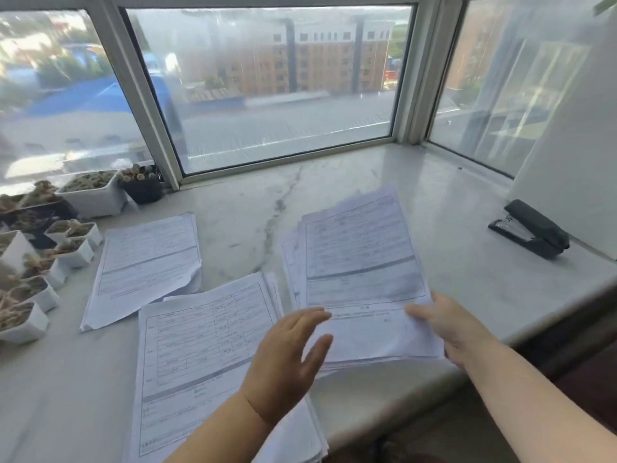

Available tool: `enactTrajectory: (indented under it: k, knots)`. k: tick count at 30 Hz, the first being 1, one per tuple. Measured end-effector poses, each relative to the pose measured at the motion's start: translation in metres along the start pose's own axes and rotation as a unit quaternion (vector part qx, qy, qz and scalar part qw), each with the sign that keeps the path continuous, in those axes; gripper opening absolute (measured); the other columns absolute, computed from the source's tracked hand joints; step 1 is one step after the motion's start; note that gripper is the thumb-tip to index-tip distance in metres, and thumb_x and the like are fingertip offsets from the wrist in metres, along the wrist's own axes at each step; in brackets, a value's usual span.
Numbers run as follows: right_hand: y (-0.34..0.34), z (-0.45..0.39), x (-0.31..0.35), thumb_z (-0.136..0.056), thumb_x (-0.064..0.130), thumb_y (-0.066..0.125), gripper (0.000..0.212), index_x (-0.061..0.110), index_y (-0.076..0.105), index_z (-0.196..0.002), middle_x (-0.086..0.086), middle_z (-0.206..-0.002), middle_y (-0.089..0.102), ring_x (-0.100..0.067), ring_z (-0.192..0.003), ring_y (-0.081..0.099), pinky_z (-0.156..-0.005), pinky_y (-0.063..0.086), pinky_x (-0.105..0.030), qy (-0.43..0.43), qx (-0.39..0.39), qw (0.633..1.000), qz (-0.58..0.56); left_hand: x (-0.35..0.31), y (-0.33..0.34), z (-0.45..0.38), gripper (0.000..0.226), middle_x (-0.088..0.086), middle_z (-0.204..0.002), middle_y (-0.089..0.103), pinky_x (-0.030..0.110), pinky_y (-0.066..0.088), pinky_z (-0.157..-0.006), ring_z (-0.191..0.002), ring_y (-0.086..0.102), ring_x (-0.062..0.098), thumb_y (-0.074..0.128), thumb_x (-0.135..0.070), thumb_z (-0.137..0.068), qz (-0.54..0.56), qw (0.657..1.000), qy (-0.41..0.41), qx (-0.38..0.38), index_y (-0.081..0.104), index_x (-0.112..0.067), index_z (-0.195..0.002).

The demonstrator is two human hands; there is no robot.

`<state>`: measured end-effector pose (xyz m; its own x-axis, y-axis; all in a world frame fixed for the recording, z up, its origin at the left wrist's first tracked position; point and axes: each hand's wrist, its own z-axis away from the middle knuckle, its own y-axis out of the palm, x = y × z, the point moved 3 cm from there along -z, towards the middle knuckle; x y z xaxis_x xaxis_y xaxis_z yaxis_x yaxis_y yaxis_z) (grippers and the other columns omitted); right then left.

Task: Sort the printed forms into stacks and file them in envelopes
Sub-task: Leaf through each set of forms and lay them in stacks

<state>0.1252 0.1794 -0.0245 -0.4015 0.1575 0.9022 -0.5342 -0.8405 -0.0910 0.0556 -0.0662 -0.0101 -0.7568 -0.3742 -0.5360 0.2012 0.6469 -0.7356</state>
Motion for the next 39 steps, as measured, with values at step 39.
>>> enactTrajectory:
  k: [39]
  knots:
    - [0.124,0.082,-0.068,-0.090,0.015,0.063,0.020,0.023,0.075,-0.104,0.023,-0.113,0.059,0.009,-0.109,0.051,-0.096,0.033,-0.004,-0.240,0.126,0.897,0.350,0.077,-0.035,0.030,0.019,0.008,-0.107,0.059,0.039,0.045,-0.082,-0.096,0.055,0.029,0.053,-0.019,-0.094,-0.180,0.974,-0.119,0.063,0.064,-0.010,-0.106]
